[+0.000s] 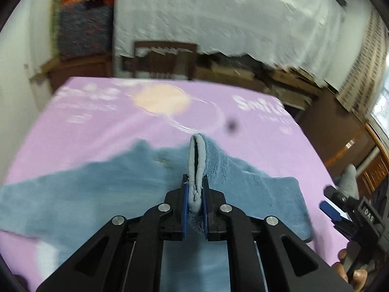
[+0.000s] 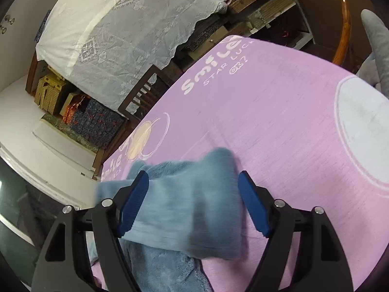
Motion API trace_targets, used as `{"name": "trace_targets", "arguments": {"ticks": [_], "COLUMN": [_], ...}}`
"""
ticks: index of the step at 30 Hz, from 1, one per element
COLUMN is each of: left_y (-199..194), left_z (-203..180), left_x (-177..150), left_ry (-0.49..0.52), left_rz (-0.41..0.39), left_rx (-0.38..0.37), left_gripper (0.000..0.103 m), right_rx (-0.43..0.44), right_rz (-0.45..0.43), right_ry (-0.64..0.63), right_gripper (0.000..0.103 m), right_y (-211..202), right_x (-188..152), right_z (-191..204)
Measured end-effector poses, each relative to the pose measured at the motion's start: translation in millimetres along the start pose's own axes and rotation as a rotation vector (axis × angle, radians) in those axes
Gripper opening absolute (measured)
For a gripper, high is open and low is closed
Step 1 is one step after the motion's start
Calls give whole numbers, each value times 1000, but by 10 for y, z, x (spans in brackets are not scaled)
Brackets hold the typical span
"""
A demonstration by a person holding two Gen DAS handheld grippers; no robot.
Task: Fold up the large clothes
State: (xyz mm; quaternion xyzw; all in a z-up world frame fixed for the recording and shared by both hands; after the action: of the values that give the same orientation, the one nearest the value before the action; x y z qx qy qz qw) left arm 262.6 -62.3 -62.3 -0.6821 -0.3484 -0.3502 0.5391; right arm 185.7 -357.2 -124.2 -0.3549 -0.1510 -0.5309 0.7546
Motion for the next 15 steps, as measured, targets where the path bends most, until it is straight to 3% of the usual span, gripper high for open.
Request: {"name": "trace_targets", "arguments": {"ticks": [3, 8, 11, 15], "left_y": [-128, -173, -91, 22], "left_z": [397, 926, 1092, 1286], "left_x": [-1, -267, -525, -770], "left_ry": [-37, -133, -151, -157], "left_rz": [-11, 40, 86, 145], "left_rx": [62, 108, 142, 204], "left_gripper": [10, 10, 14, 24], "right_rx": [11, 49, 50, -99], "right_rz": [23, 119, 170, 251], "right_ry": [-41, -154, -244, -427], "right_gripper": [66, 51, 35, 28], "right_y": [48, 189, 273, 467], "right_x": [-74, -357, -540, -817], "right_z": [86, 376, 526, 548]}}
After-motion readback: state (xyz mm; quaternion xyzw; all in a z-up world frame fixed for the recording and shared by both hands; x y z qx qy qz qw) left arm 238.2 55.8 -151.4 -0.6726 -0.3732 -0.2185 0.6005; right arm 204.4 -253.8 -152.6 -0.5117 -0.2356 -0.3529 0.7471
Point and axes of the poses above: each gripper's, at about its wrist camera, not at the fingertips, and y roughly the way its jaws point, z to its left, x to its top, the point moved 3 cm from there along y, roughly the way its jaws point, and after that the axes turned 14 degrees about -z, right-handed, at the moved point
